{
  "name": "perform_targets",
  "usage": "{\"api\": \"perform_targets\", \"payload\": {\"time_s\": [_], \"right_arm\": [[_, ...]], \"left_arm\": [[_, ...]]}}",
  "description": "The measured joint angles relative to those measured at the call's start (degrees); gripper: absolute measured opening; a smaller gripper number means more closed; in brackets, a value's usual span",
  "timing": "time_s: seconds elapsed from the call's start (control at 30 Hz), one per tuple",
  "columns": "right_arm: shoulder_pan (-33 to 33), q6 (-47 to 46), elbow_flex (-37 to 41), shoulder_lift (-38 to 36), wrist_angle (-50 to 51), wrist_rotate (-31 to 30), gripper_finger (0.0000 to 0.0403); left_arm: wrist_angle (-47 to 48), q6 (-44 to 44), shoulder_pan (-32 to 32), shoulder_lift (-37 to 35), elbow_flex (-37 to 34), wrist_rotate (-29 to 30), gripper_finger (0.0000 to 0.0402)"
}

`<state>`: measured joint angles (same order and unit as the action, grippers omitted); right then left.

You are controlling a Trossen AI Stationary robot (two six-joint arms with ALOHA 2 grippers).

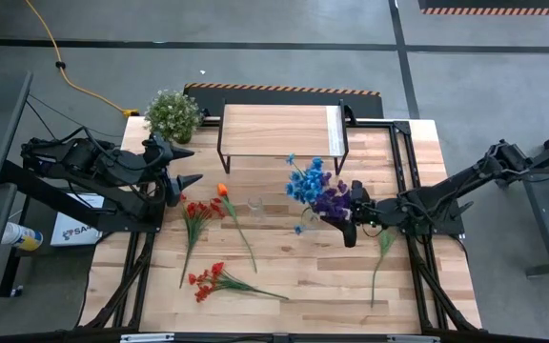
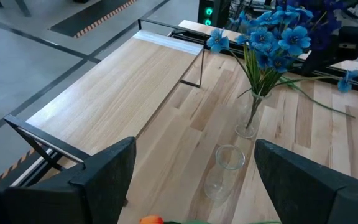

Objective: Pick and place flowers into a vace then onto a shelf
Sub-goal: Put the violet flowers into the right transparent vase, then put the purple flower into the right transparent vase

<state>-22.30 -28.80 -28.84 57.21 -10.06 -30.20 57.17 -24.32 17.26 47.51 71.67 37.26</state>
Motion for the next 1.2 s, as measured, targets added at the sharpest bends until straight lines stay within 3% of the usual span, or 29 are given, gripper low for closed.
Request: {"api": "perform_targets", "payload": {"time_s": [0.43,0.87,1.0,1.2], "right_arm": [[1.76,-2.32,0.00,-0.59,3.85,9.36,0.0238],[1.74,-7.41,0.00,-11.74,19.03,12.09,0.0206],[1.74,-12.39,0.00,-15.16,24.96,16.99,0.0195],[1.72,-22.57,0.00,-18.02,31.35,30.96,0.0177]], "left_arm": [[-0.01,0.00,0.00,-0.01,0.00,0.10,0.0360],[-0.57,0.00,0.00,0.00,0.01,2.36,0.0360],[-0.57,-0.01,0.00,0.00,-0.01,2.38,0.0360],[-0.57,-0.02,0.00,0.02,-0.01,2.43,0.0360]]}}
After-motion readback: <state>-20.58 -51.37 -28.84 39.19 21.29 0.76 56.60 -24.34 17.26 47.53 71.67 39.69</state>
